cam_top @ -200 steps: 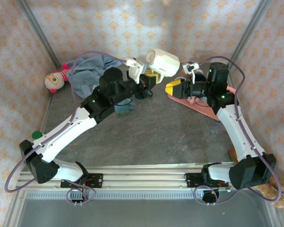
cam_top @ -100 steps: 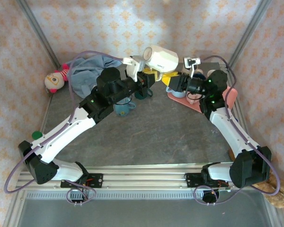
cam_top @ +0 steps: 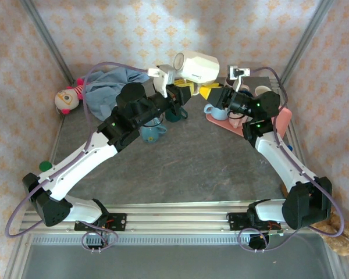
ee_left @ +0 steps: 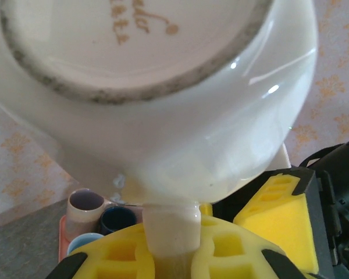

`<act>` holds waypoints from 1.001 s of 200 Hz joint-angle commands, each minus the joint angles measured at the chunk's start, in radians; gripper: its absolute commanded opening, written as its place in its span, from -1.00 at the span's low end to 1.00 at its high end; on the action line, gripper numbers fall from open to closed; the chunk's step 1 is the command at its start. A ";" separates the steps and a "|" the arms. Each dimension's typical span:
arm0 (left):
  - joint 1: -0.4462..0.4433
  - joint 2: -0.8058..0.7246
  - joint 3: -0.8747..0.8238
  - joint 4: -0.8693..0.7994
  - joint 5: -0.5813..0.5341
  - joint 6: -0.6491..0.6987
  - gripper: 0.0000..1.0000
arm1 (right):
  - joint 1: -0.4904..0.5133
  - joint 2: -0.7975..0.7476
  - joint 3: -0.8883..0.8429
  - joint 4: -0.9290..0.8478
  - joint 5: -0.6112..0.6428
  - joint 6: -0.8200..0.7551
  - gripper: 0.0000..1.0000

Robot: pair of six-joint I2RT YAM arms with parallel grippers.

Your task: Turn the mug right side up

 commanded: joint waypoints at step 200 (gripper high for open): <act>0.009 -0.050 -0.053 0.195 -0.026 -0.065 -1.00 | 0.046 0.027 0.055 0.193 0.111 0.081 -0.93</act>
